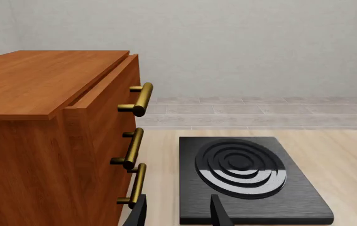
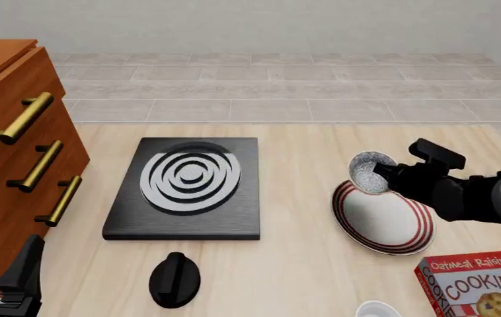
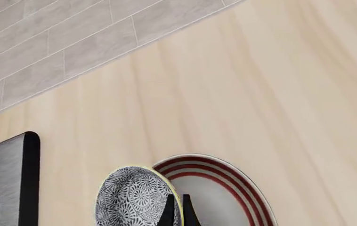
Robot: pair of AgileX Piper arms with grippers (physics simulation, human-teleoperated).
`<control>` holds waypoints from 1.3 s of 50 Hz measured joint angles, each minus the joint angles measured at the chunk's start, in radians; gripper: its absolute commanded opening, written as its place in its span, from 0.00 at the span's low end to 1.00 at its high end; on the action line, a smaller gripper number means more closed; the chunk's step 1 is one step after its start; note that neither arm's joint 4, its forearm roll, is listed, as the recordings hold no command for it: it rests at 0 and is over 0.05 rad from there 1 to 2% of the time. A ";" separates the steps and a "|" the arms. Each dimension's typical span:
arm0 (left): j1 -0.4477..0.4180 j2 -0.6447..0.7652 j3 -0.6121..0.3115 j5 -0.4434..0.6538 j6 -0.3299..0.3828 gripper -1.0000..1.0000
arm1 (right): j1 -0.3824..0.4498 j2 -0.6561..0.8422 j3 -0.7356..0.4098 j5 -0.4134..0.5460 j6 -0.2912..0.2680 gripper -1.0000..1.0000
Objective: Pick the akita bowl on the stove and place it on the plate.
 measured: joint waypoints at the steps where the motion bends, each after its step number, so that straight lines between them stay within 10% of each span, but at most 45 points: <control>1: 0.000 0.000 0.000 0.000 0.000 1.00 | -0.001 0.001 0.003 -0.002 0.000 0.00; 65: 0.000 0.000 0.000 0.000 0.000 1.00 | -0.034 0.058 0.117 -0.113 0.030 0.00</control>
